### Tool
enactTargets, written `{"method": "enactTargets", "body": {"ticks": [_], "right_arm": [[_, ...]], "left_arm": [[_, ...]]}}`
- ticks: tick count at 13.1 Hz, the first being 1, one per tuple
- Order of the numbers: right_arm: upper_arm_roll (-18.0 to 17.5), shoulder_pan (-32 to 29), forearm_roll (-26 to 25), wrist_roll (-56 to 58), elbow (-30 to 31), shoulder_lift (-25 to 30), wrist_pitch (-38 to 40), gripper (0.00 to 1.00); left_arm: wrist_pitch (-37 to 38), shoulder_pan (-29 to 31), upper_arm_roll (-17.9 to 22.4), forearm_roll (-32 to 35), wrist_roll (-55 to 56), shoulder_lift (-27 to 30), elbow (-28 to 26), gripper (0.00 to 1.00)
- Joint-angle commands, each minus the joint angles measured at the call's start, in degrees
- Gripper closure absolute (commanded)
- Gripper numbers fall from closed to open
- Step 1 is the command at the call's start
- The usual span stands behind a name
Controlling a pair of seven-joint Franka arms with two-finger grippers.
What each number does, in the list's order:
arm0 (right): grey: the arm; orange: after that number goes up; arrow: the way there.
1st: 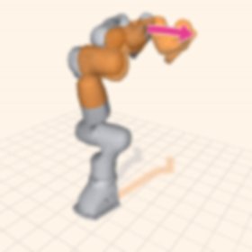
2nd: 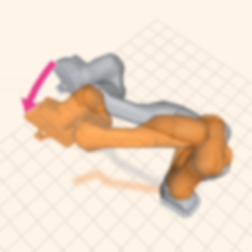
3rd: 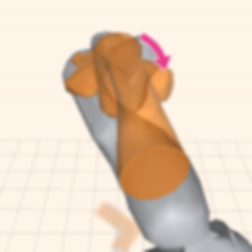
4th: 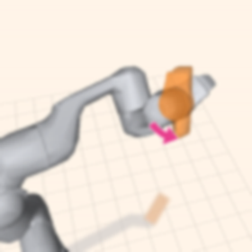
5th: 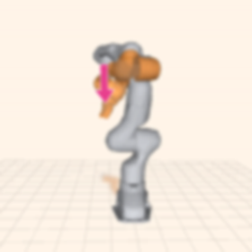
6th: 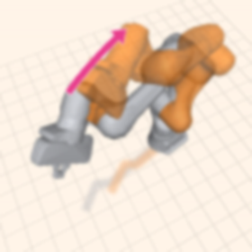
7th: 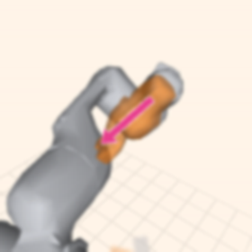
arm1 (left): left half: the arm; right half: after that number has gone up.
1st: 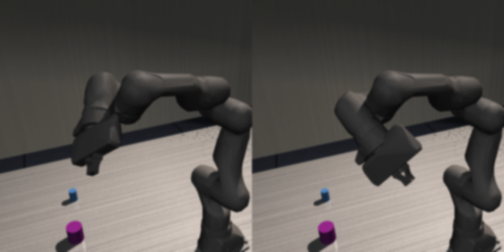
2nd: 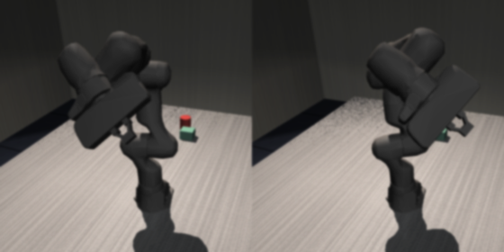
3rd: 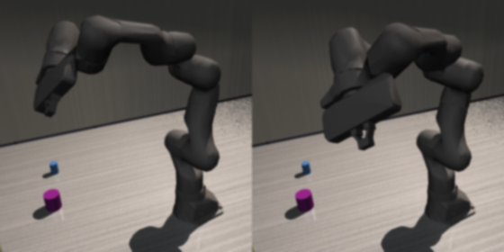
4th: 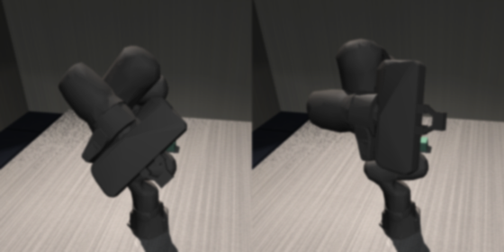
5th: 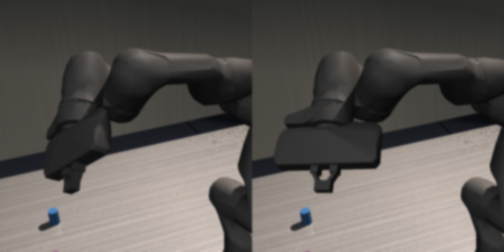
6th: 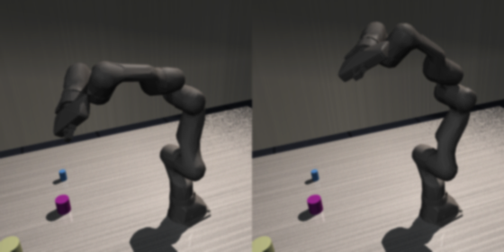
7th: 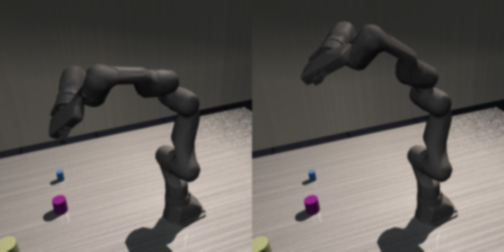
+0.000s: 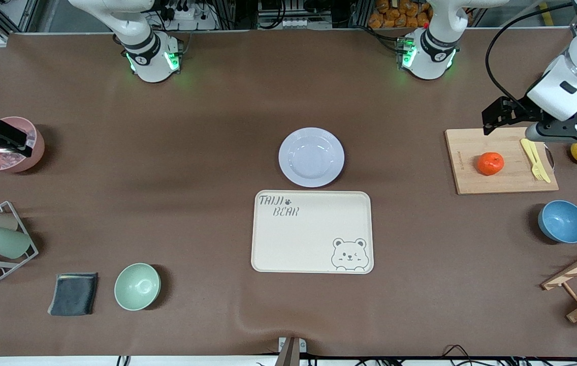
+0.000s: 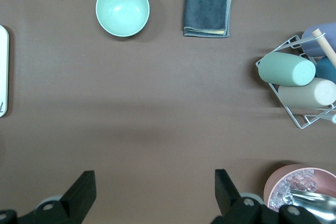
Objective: Place orange and plate with both arms
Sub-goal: 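Reach the left gripper toward the orange while the right arm starts moving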
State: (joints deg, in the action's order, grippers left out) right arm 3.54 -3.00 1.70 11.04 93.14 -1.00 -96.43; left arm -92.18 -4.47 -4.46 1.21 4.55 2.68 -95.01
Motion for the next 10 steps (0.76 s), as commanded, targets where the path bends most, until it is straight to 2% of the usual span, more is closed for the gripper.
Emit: {"method": "enactTargets", "body": {"ticks": [1,5,10], "right_arm": [[-0.1,-0.2,-0.2,-0.9,-1.9,-1.0,1.2,0.0],[-0.1,-0.3,-0.2,-0.4,-1.8,-1.8,1.2,0.0],[0.0,-1.1,-0.9,0.6,-1.7,-3.2,1.2,0.0]], "left_arm": [[0.7,0.4,-0.4,-1.1,-0.7,0.0,0.6,0.0],[0.8,0.8,-0.1,-1.1,-0.2,-0.6,0.5,0.0],[3.8,3.5,0.4,-0.8,3.4,-4.2,0.1,0.0]]}}
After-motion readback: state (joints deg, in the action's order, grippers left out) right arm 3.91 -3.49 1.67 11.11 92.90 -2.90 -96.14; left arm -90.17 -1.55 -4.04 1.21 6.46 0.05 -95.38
